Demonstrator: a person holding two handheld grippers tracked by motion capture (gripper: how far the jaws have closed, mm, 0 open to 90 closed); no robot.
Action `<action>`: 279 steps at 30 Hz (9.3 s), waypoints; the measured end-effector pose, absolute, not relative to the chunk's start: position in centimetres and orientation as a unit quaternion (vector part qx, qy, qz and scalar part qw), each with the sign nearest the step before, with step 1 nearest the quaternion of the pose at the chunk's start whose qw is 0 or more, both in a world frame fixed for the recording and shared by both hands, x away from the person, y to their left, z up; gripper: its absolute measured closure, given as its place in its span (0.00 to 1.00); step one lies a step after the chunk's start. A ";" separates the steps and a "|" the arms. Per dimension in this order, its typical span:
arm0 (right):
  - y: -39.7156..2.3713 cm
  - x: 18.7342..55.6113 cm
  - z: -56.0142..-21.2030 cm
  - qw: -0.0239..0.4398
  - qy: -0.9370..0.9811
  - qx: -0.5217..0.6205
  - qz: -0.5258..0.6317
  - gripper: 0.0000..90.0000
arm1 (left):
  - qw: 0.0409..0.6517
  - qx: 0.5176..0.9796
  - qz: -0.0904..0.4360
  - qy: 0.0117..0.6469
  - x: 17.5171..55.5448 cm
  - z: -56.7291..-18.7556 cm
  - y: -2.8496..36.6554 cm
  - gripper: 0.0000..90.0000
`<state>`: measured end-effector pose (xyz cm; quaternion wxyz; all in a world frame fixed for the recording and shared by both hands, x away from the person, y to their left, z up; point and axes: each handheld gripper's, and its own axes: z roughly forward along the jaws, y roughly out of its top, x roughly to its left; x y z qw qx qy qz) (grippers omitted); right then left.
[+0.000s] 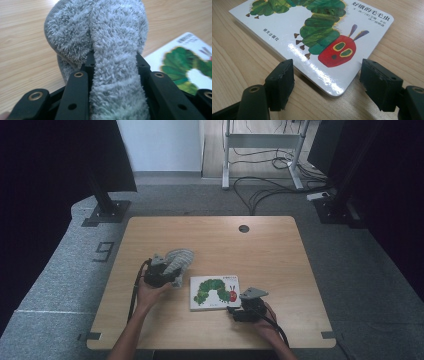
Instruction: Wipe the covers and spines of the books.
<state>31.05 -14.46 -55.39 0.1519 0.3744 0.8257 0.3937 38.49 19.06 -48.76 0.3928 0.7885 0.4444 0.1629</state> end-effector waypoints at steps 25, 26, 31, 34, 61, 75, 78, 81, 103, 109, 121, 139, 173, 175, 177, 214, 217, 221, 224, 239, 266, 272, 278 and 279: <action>-14.5 31.1 -55.4 0.151 0.825 0.374 0.394 0.30 | 0.389 0.838 0.123 0.362 36.3 -49.0 8.5 0.72; -14.5 31.1 -55.4 0.151 0.825 0.374 0.395 0.30 | 0.389 0.839 0.121 0.360 36.3 -49.0 8.2 0.72; -14.5 31.1 -55.4 0.152 0.826 0.375 0.394 0.30 | 0.385 0.848 0.115 0.346 36.2 -49.3 6.4 0.72; -14.5 31.1 -55.4 0.152 0.826 0.375 0.394 0.30 | 0.381 0.854 0.111 0.338 36.2 -49.6 5.3 0.72; -14.5 31.1 -55.4 0.152 0.826 0.375 0.393 0.31 | 0.350 0.871 0.105 0.329 36.1 -51.8 2.5 0.71; -14.5 31.0 -55.4 0.156 0.825 0.376 0.392 0.32 | 0.348 0.857 0.122 0.361 36.8 -51.4 5.0 0.71; -14.5 31.0 -55.4 0.155 0.825 0.376 0.392 0.32 | 0.346 0.850 0.126 0.376 37.1 -51.3 6.7 0.71; -14.5 31.1 -55.4 0.156 0.825 0.376 0.393 0.32 | 0.344 0.843 0.131 0.391 37.3 -51.2 8.5 0.71; -14.5 31.0 -55.4 0.156 0.825 0.376 0.392 0.32 | 0.372 0.844 0.129 0.364 36.3 -50.1 6.2 0.71; -14.5 31.0 -55.4 0.155 0.824 0.377 0.393 0.32 | 0.354 0.877 0.108 0.307 34.0 -51.1 1.8 0.71; -14.5 31.0 -55.4 0.156 0.826 0.375 0.391 0.32 | 0.339 0.868 0.126 0.340 35.6 -51.6 3.3 0.70; -14.5 31.1 -55.4 0.156 0.826 0.375 0.392 0.32 | 0.343 0.833 0.145 0.409 37.0 -51.4 9.9 0.70; -14.4 31.0 -55.4 0.155 0.825 0.376 0.391 0.33 | 0.348 0.852 0.147 0.361 33.4 -51.7 7.3 0.70; -14.4 31.1 -55.4 0.155 0.826 0.376 0.391 0.33 | 0.348 0.848 0.151 0.371 33.5 -51.6 8.6 0.70; -14.4 31.1 -55.4 0.155 0.825 0.376 0.392 0.33 | 0.349 0.841 0.155 0.383 33.6 -51.6 10.0 0.70; -14.5 31.1 -55.4 0.155 0.825 0.375 0.393 0.33 | 0.326 0.730 0.214 0.561 40.7 -49.6 25.2 0.69; -14.5 31.1 -55.4 0.154 0.825 0.376 0.393 0.33 | 0.318 0.725 0.221 0.569 41.3 -49.7 26.0 0.69; -14.5 31.1 -55.4 0.154 0.825 0.375 0.393 0.33 | 0.305 0.726 0.228 0.572 41.6 -50.3 26.2 0.68; -14.5 31.1 -55.4 0.155 0.825 0.375 0.393 0.33 | 0.292 0.731 0.227 0.573 41.8 -51.3 25.9 0.67; -14.5 31.1 -55.4 0.155 0.825 0.375 0.393 0.33 | 0.315 0.732 0.236 0.555 40.5 -49.8 25.5 0.28; -14.5 31.1 -55.4 0.155 0.825 0.374 0.393 0.32 | 0.364 0.819 0.133 0.424 33.0 -51.6 15.6 0.23; -14.5 31.1 -55.4 0.155 0.826 0.374 0.393 0.32 | 0.352 0.833 0.112 0.412 32.3 -52.8 14.2 0.22; -14.4 31.1 -55.4 0.156 0.826 0.374 0.392 0.32 | 0.340 0.844 0.112 0.400 31.3 -53.4 13.1 0.21; -14.4 31.1 -55.4 0.157 0.826 0.373 0.392 0.32 | 0.335 0.847 0.112 0.397 31.2 -53.6 12.8 0.21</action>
